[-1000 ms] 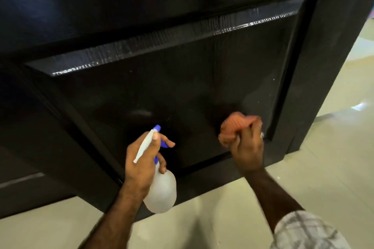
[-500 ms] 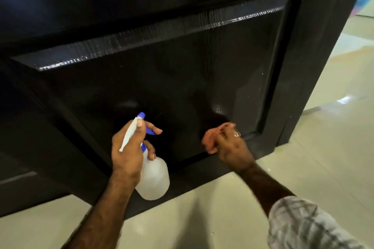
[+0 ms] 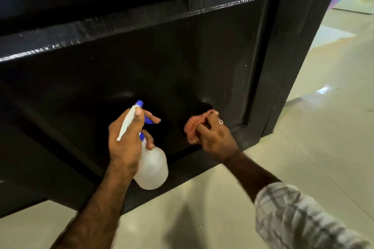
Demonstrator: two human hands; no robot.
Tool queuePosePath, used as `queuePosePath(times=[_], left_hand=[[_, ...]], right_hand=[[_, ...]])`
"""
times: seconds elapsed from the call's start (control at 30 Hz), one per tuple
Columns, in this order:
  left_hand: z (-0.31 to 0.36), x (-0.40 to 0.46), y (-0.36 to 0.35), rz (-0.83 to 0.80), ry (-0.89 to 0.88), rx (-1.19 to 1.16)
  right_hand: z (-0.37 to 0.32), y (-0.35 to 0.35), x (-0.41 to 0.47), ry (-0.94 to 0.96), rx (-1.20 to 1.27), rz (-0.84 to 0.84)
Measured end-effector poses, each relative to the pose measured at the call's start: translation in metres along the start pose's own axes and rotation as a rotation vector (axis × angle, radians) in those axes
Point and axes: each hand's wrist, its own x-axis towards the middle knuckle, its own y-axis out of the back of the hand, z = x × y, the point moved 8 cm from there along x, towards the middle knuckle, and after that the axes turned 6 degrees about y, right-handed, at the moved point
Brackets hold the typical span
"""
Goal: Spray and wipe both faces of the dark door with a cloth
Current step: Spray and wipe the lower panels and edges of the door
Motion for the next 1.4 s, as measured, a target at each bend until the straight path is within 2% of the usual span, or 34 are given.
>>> queuePosePath(times=[0.07, 0.1, 0.17, 0.23, 0.27, 0.33, 0.4, 0.47, 0.53, 0.57, 0.63, 0.73, 0.8, 0.9, 1.0, 1.07, 1.13, 1.2, 1.33, 1.4], left_hand=[[-0.005, -0.002, -0.004, -0.026, 0.018, 0.001], [-0.006, -0.002, -0.005, -0.036, 0.022, -0.003], [-0.001, 0.0, -0.009, -0.059, 0.018, -0.01], [0.006, 0.005, -0.016, -0.091, -0.004, -0.033], [0.009, 0.007, -0.018, -0.103, -0.012, -0.036], [0.012, 0.009, -0.026, -0.114, -0.021, -0.025], [0.015, 0.009, -0.032, -0.113, -0.021, -0.024], [0.015, 0.01, -0.04, -0.112, -0.011, -0.038], [0.011, 0.013, -0.051, -0.127, 0.016, -0.045], [0.01, 0.014, -0.057, -0.139, 0.032, -0.05], [0.012, 0.02, -0.073, -0.169, 0.051, -0.055], [0.019, 0.028, -0.102, -0.224, 0.062, -0.061], [0.029, 0.034, -0.121, -0.254, 0.081, -0.066], [0.054, 0.042, -0.146, -0.279, 0.063, -0.059], [0.089, 0.051, -0.153, -0.253, -0.035, -0.078], [0.105, 0.056, -0.154, -0.244, -0.11, -0.09], [0.108, 0.056, -0.154, -0.252, -0.142, -0.075], [0.093, 0.054, -0.153, -0.253, -0.121, -0.067], [0.045, 0.04, -0.156, -0.274, 0.005, -0.044], [0.033, 0.037, -0.156, -0.291, 0.057, 0.01]], right_hand=[[0.043, 0.005, -0.032, -0.174, 0.042, -0.071], [0.064, 0.019, -0.037, -0.305, 0.048, -0.025], [0.09, 0.066, -0.015, -0.503, 0.083, 0.242], [0.088, 0.115, 0.036, -0.537, 0.134, 0.572], [0.079, 0.134, 0.066, -0.506, 0.121, 0.684], [0.051, 0.153, 0.115, -0.396, 0.074, 0.776], [0.025, 0.135, 0.124, -0.294, 0.087, 0.695], [0.016, 0.088, 0.089, -0.267, 0.1, 0.485], [0.034, 0.031, 0.027, -0.378, 0.116, 0.229], [0.045, 0.014, -0.001, -0.439, 0.128, 0.164], [0.07, 0.001, -0.043, -0.609, 0.241, 0.2], [0.097, 0.013, -0.063, -1.03, 0.436, 0.378], [0.108, 0.039, -0.04, -1.135, 0.471, 0.499], [0.114, 0.12, 0.042, -0.95, 0.396, 0.698], [0.089, 0.193, 0.135, -0.602, 0.273, 0.756], [0.065, 0.206, 0.162, -0.371, 0.148, 0.741], [0.066, 0.177, 0.138, -0.331, 0.136, 0.719], [0.087, 0.123, 0.07, -0.529, 0.234, 0.699], [0.123, 0.007, -0.095, -1.374, 0.644, 0.597], [0.131, -0.011, -0.114, -1.587, 0.791, 0.608]])
